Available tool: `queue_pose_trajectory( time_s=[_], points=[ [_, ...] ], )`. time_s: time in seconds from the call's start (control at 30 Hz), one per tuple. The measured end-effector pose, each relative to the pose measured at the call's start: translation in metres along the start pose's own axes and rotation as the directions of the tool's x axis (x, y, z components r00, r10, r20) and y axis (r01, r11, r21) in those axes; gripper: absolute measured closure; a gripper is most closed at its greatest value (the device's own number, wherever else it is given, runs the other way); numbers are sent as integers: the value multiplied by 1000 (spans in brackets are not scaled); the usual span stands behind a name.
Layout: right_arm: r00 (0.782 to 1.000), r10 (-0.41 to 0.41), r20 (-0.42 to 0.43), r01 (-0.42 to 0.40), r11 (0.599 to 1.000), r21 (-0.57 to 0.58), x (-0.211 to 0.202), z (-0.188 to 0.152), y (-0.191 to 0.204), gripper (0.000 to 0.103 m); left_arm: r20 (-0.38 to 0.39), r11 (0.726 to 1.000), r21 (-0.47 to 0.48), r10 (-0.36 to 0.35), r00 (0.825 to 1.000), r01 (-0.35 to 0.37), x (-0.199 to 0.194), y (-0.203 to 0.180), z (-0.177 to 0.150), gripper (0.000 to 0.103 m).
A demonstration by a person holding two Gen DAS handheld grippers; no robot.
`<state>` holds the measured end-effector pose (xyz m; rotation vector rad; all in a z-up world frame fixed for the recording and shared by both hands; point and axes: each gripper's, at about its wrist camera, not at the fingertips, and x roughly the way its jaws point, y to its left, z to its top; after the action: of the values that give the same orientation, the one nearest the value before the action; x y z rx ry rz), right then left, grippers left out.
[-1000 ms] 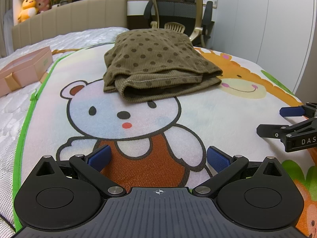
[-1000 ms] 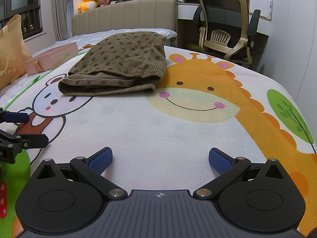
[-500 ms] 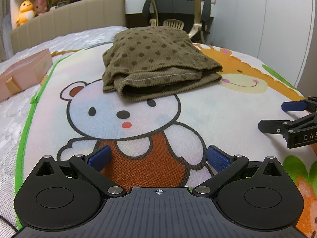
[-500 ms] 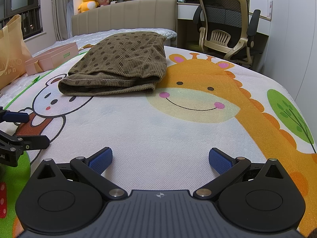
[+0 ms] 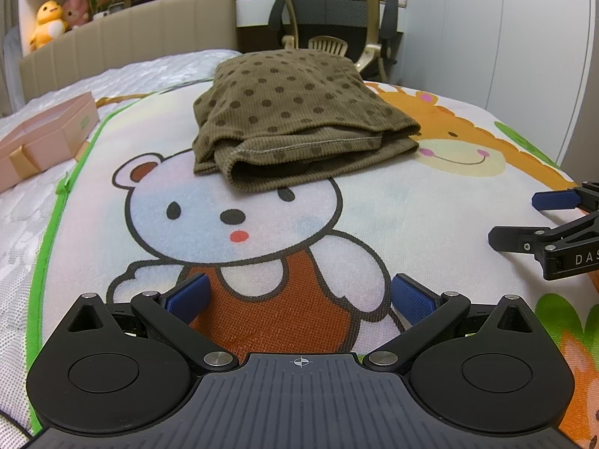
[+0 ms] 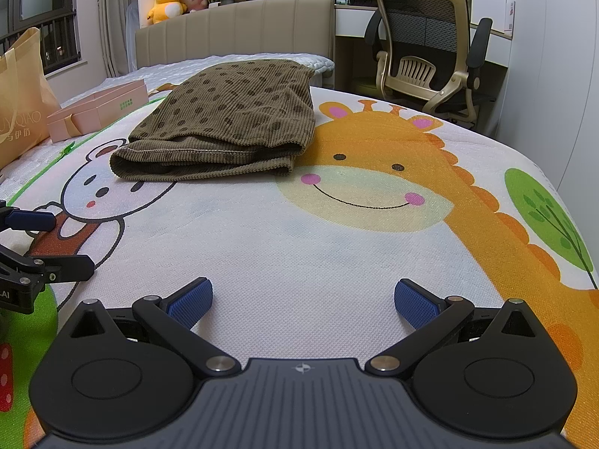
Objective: Fold clothes
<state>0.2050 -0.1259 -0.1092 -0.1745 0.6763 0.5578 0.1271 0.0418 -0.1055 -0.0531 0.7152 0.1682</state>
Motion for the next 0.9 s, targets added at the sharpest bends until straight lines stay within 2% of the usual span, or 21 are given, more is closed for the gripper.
queue_pose_trajectory(
  time_s=[0.9],
  points=[
    [1000, 0, 0, 0, 1000, 1, 0, 0, 0, 0, -5, 1000, -1, 11, 1000, -11, 1, -1, 1, 0]
  ],
)
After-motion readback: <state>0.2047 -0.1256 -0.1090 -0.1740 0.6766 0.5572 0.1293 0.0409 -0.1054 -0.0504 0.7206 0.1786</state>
